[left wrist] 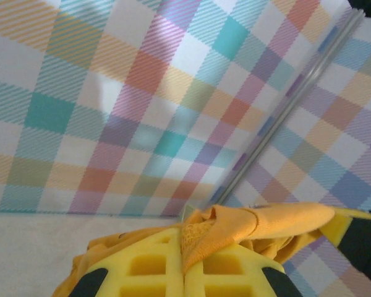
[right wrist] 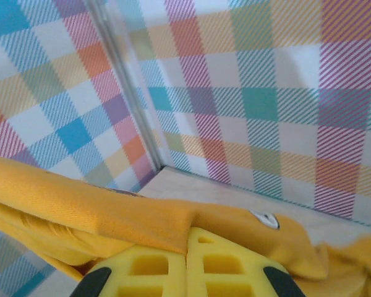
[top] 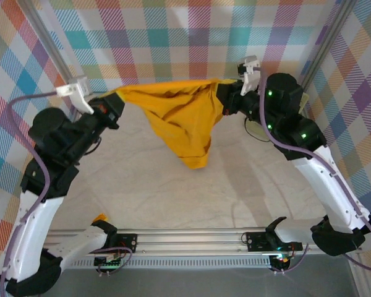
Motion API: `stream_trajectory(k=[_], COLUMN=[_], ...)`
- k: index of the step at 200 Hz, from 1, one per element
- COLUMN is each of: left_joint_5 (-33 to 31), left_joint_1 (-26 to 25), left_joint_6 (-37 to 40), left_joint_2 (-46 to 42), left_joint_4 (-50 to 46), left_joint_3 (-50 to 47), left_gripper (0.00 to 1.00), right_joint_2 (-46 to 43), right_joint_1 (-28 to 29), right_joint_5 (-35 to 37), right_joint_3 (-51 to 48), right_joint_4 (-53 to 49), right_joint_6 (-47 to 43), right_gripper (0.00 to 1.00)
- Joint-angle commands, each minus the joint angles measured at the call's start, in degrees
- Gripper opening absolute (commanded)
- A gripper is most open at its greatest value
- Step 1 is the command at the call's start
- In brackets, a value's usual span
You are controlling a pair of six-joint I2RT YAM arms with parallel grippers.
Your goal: Fold the inside-out t-shirt
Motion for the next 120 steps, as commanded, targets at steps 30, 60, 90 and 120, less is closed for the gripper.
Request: stream_trajectory(k=[30, 60, 90, 120], left_joint_5=[-7.3, -10.6, -9.8, -11.0], left_joint_1=[0.7, 1.2, 2.1, 2.5], left_joint_6=[-7.1, -8.9, -9.6, -9.3], left_joint_2=[5.0, 14.1, 16.4, 15.3], left_joint_4=[-5.1, -7.8, -6.1, -4.9], left_joint_3=[-23.1, -27.5, -28.6, -29.9], left_gripper=[0.0, 0.0, 0.0, 0.0], right_joint_2=[13.8, 28.5, 30.3, 19.5], right_joint_1=[-1.7, -2.1, -1.1, 2.8], right_joint_5=[-5.7, 0.6, 5.0, 3.3], right_joint_3=[-14.6, -11.0, -9.9, -19.0], right_joint_4=[-3.1, -4.5, -6.3, -2.1], right_joint_6=[1.1, 1.2, 2.1, 3.3], right_gripper=[0.0, 0.13, 0.48, 0.61])
